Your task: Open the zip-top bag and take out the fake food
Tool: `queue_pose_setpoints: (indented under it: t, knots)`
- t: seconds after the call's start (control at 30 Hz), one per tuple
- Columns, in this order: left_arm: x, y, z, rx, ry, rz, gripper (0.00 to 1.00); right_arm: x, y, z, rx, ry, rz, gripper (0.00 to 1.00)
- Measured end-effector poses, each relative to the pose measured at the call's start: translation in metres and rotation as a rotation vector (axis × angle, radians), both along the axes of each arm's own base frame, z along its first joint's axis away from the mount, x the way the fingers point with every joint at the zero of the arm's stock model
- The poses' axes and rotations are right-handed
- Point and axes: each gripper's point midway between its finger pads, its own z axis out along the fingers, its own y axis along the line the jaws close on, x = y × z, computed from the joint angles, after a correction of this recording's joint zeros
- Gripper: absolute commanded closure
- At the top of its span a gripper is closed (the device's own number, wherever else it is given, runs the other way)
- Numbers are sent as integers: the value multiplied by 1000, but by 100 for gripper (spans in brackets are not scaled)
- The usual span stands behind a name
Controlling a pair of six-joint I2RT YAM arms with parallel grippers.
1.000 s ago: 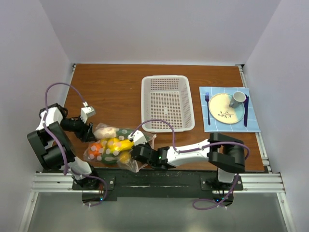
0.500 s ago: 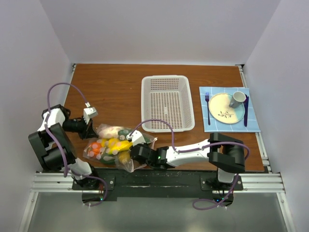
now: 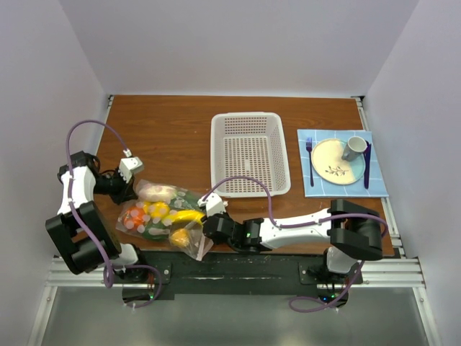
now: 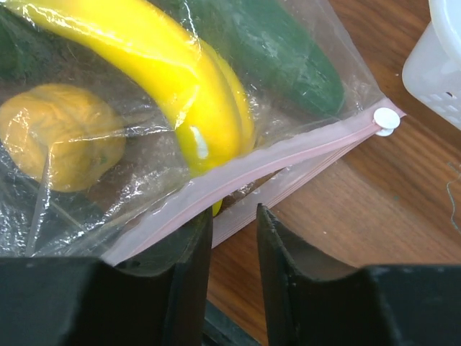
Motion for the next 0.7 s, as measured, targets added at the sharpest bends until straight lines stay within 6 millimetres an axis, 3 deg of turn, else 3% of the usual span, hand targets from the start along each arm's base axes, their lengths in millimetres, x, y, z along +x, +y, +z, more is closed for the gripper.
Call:
queue_pose_setpoints:
  t: [0.07, 0.1, 0.2, 0.23, 0.5, 0.7]
  knots:
    - [0, 1, 0, 4, 3, 1, 100, 0, 0, 0, 0, 2, -2, 68]
    - [-1, 1, 0, 8, 4, 4, 100, 0, 0, -1, 0, 1, -2, 57]
    - [-2, 2, 0, 15, 7, 8, 100, 0, -1, -1, -3, 0, -5, 37]
    - [-2, 2, 0, 16, 7, 8, 100, 1, -1, -1, -4, -1, -5, 35]
    - [-3, 3, 0, 14, 12, 10, 100, 2, 4, -4, 5, -7, 0, 31]
    - [-3, 3, 0, 15, 12, 10, 100, 1, 9, -39, -59, 7, 10, 37]
